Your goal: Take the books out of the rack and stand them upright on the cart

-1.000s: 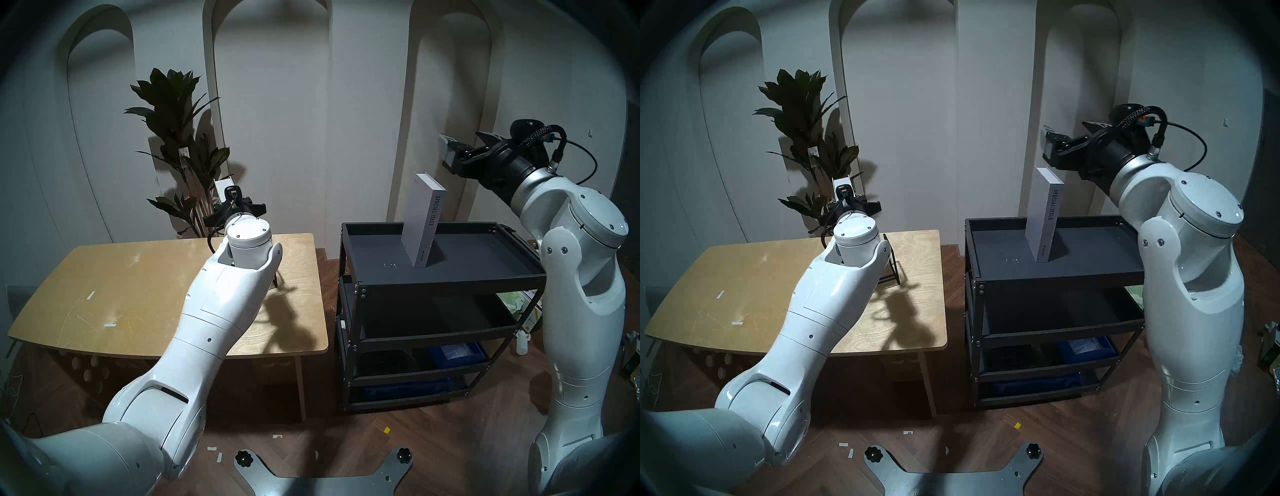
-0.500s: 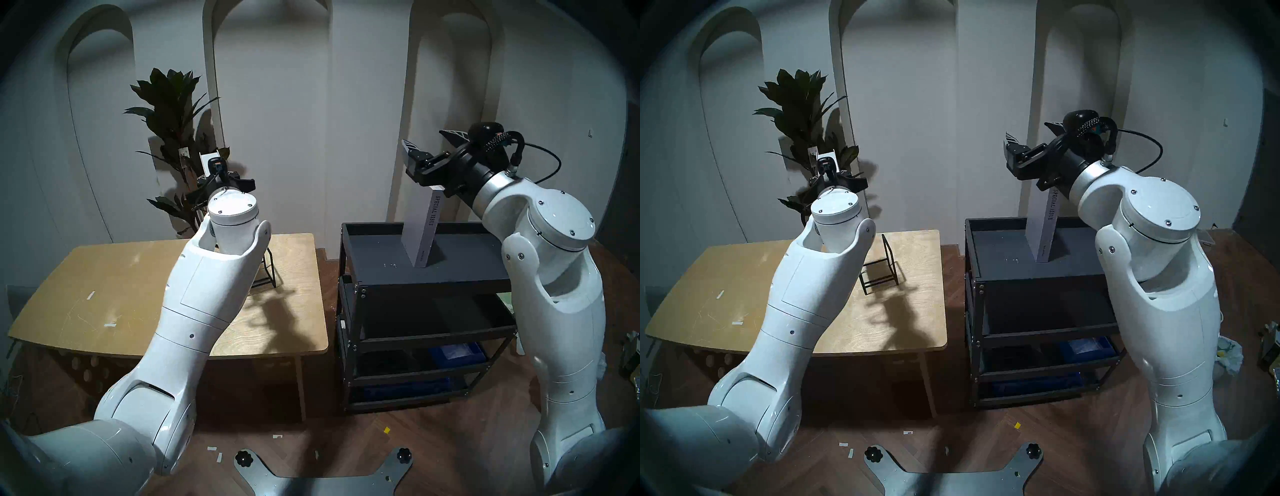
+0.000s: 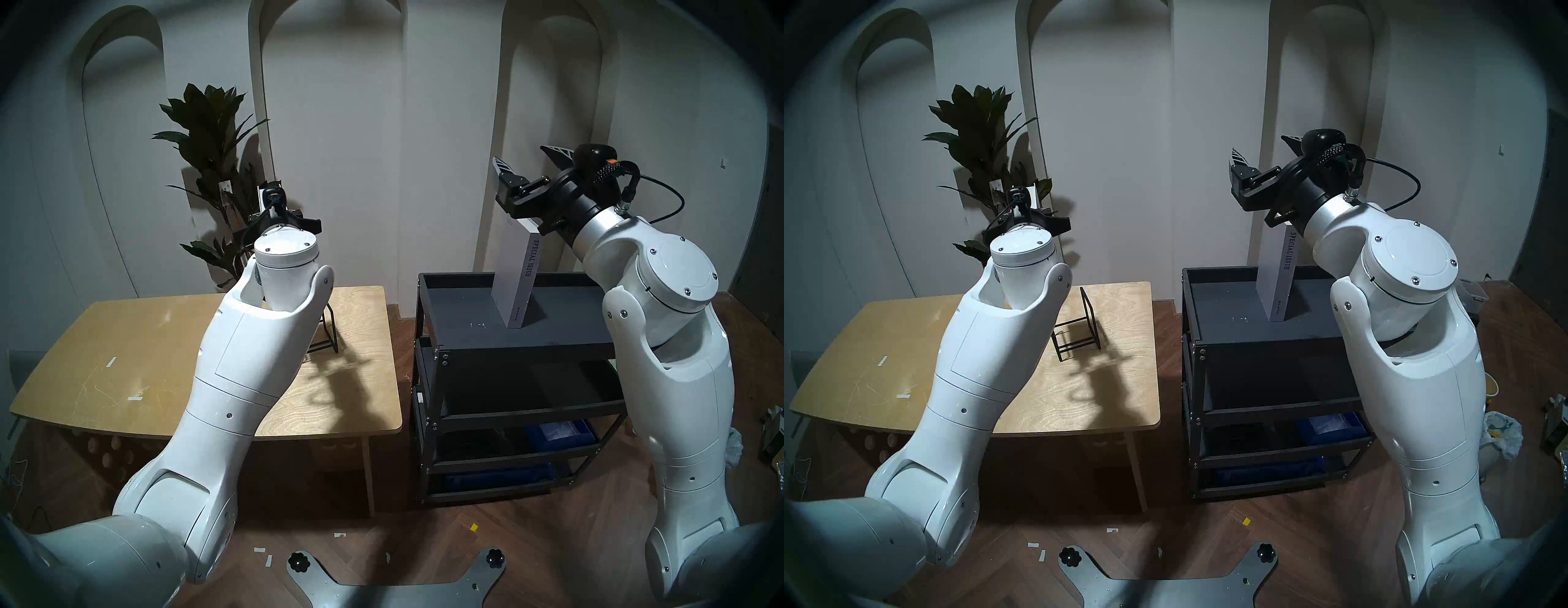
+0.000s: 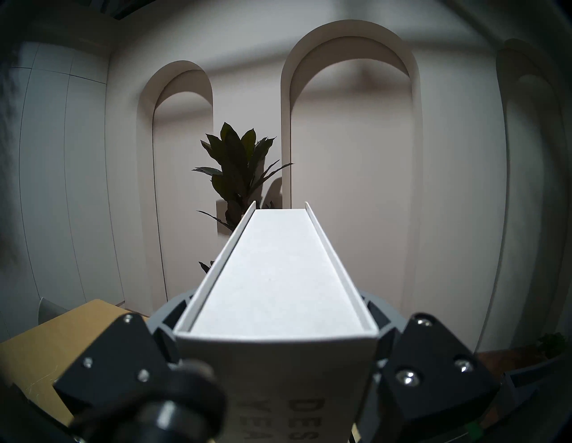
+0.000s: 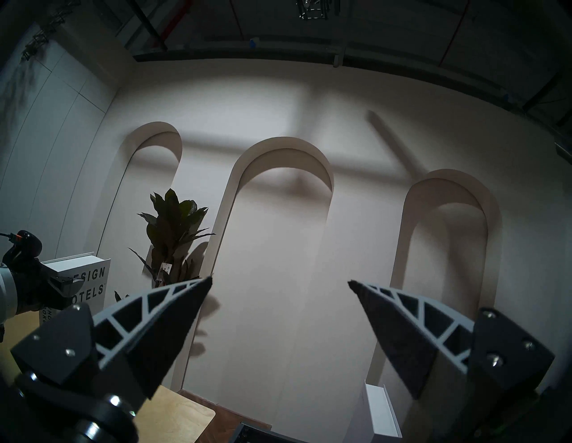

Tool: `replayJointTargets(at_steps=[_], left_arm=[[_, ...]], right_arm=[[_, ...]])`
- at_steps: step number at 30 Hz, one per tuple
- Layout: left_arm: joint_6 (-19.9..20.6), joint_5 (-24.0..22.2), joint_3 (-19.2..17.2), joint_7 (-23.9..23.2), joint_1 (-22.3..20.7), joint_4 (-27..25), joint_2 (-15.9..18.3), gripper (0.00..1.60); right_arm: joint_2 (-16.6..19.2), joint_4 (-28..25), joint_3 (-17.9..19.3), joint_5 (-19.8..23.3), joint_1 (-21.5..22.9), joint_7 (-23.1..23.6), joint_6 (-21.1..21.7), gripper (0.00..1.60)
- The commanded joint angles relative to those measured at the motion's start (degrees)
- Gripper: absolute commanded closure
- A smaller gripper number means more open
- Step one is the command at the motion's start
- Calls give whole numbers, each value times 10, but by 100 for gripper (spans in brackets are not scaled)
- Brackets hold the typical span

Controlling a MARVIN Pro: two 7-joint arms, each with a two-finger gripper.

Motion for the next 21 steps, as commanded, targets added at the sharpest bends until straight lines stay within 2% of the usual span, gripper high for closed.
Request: replayJointTargets(at_steps=[1, 5, 7, 12, 21], left_arm=[[-14, 3, -2, 0, -20, -2, -4, 160], [-10, 3, 0, 0, -22, -12, -5, 160], [-8, 3, -2, -1, -24, -19, -3, 160], [2, -1, -11, -1, -25, -42, 0, 160], [29, -3, -22, -1, -29, -75, 0, 160]], right_arm=[[-38, 16, -12, 15, -3, -13, -16, 0], [-45, 38, -51, 7, -8, -11, -38, 0], [-59, 54, -61, 17, -9, -8, -61, 0], [-67, 90, -99, 19, 12, 6, -94, 0], [-78, 140, -173, -16, 55, 22, -136, 0]])
